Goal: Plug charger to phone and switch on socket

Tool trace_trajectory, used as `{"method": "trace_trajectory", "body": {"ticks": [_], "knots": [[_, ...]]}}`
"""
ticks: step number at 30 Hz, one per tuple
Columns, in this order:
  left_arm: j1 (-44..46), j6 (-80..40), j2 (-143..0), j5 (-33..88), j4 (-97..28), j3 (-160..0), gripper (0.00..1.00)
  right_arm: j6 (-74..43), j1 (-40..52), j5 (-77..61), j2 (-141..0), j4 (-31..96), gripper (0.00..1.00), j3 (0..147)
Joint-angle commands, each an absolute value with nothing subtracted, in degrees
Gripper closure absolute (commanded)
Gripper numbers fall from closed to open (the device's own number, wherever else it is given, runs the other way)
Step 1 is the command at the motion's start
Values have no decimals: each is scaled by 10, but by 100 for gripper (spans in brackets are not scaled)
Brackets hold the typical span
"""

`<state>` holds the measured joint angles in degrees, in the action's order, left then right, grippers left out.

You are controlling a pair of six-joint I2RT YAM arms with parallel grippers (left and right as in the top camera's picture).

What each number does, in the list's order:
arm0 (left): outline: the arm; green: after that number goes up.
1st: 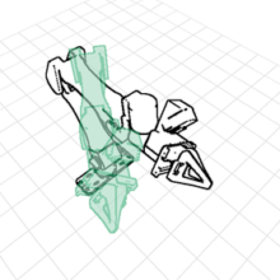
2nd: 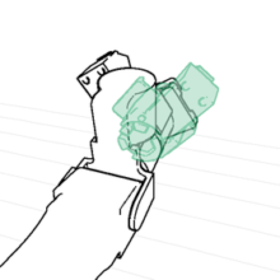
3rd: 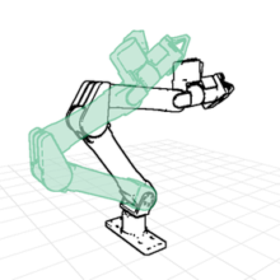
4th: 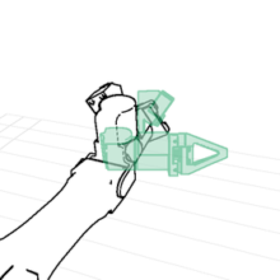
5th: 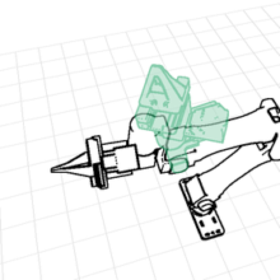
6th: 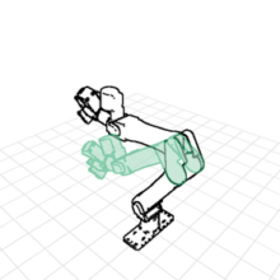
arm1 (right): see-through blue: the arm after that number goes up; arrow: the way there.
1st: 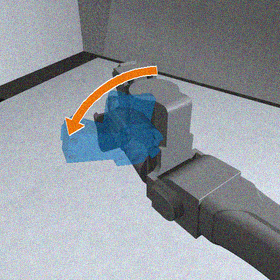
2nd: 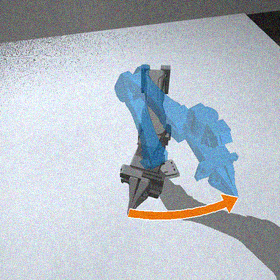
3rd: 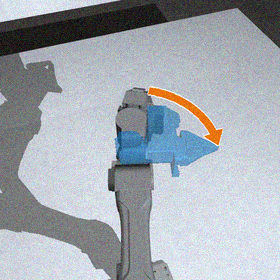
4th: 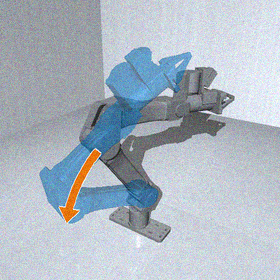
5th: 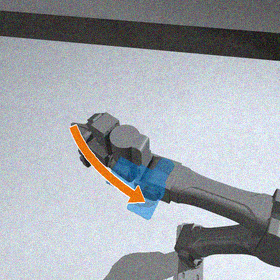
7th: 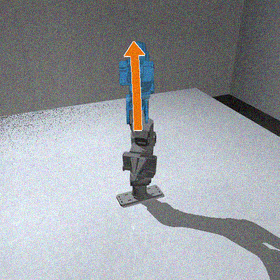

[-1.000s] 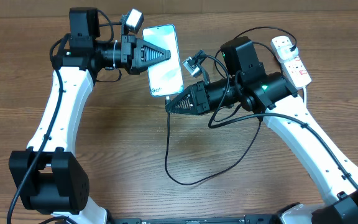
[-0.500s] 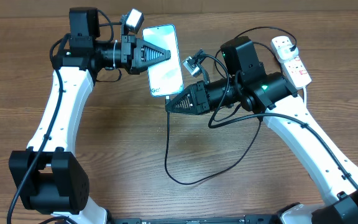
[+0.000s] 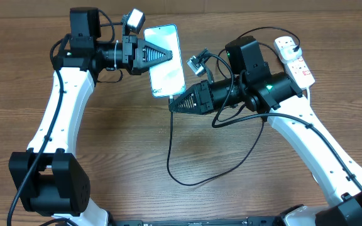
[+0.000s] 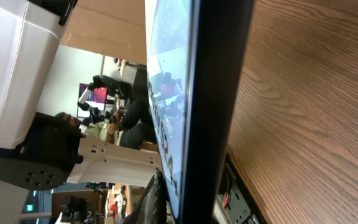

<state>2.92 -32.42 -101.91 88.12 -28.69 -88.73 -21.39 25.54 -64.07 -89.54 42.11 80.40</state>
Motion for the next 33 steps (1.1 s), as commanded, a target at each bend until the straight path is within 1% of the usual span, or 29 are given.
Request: {"method": "trace_trajectory", "body": {"ticks": [1, 17, 33], "knots": [[32, -307, -1019, 907, -285, -891, 96, -214, 252, -641, -898, 419, 95, 815], [33, -307, -1019, 907, -285, -891, 96, -215, 254, -649, -914, 421, 95, 814], [34, -302, -1019, 907, -285, -891, 96, -215, 254, -694, -914, 416, 95, 814]]}}
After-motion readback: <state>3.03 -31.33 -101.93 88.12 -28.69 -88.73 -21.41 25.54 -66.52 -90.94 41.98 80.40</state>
